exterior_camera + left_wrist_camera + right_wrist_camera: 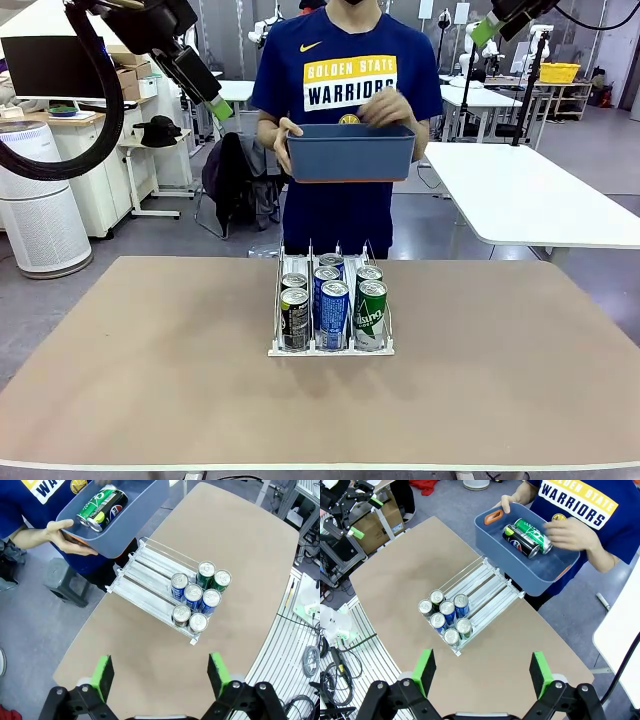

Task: Fill the beverage cans into the dispenser.
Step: Pick up the Sprite handed by the human.

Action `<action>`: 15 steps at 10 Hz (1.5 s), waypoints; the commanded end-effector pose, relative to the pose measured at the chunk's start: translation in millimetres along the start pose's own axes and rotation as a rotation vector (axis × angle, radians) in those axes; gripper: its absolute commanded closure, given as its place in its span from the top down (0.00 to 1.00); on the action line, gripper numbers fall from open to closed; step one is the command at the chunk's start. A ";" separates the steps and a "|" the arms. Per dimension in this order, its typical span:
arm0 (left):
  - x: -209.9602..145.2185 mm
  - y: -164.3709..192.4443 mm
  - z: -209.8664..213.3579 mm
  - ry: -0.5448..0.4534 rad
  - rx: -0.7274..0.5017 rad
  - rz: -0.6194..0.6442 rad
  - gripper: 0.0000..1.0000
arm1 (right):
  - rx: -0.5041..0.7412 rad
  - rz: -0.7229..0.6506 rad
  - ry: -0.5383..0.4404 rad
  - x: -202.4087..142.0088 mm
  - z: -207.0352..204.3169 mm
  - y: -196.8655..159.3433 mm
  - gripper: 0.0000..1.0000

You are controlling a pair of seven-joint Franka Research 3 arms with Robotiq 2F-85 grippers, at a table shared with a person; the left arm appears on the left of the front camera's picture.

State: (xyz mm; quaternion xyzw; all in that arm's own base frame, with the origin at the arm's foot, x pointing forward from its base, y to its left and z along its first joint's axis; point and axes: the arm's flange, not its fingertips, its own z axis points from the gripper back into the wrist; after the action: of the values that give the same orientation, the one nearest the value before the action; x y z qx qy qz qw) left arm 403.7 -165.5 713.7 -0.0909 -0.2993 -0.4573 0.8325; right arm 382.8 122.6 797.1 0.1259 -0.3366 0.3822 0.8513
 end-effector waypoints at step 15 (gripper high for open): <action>0.1 1.1 0.2 -0.003 0.005 -0.001 1.00 | 0.016 -0.013 -0.010 0.1 -0.9 0.9 1.00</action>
State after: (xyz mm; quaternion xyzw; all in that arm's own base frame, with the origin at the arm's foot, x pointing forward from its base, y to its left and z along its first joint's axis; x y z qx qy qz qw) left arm 403.7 -165.5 713.7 -0.0909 -0.2993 -0.4573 0.8325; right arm 382.8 122.7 797.1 0.1259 -0.3366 0.3822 0.8513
